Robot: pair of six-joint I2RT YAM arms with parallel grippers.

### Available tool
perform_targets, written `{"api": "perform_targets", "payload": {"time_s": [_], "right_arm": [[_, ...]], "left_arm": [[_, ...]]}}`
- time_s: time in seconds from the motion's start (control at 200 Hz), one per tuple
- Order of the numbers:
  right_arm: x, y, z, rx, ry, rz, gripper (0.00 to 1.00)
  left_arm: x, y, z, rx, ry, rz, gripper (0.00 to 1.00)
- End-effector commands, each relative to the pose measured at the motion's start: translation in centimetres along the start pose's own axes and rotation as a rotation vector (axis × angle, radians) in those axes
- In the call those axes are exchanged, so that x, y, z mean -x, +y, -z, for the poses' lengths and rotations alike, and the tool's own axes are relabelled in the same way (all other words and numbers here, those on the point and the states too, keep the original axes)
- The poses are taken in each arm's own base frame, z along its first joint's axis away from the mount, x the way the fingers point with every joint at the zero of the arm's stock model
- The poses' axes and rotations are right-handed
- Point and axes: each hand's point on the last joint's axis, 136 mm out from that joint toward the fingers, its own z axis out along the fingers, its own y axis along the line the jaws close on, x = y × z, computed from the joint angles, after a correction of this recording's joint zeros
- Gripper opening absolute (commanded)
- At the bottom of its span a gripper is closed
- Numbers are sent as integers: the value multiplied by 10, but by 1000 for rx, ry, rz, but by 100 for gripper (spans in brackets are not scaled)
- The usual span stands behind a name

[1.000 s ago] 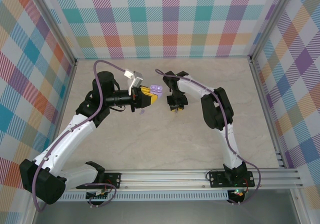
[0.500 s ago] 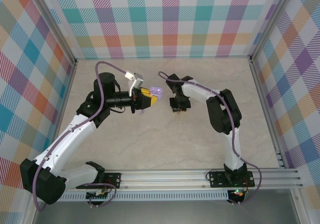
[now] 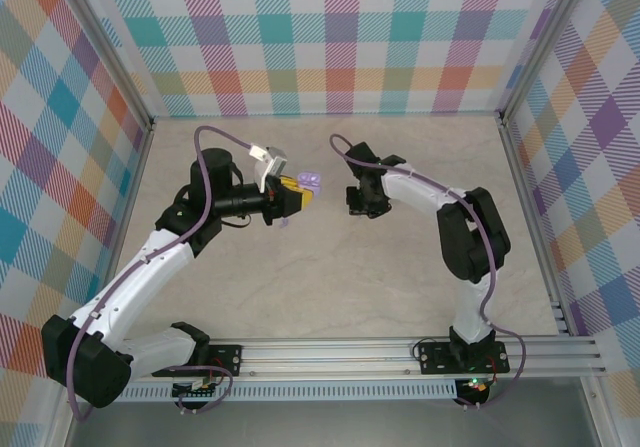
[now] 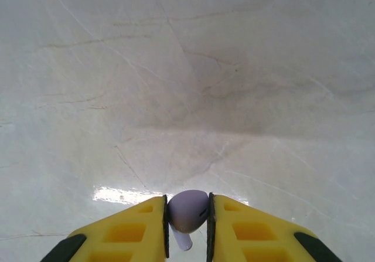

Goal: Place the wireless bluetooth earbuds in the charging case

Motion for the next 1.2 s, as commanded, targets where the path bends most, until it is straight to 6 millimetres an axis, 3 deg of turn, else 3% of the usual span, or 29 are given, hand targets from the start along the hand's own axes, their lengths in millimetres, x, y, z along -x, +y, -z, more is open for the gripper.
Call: {"api": "perform_targets", "payload": {"time_s": [0.0, 0.32, 0.765, 1.195], "right_arm": [[9, 1, 15, 44, -60, -32, 23], [17, 1, 50, 131, -166, -52, 23], [26, 23, 109, 286, -296, 9, 24], [31, 61, 193, 570, -466, 109, 25]], "left_arm": [[6, 15, 3, 78, -44, 13, 11], [-4, 37, -5, 140, -51, 83, 11], [-17, 57, -16, 178, -36, 147, 11], [-23, 58, -29, 109, -61, 170, 11]]}}
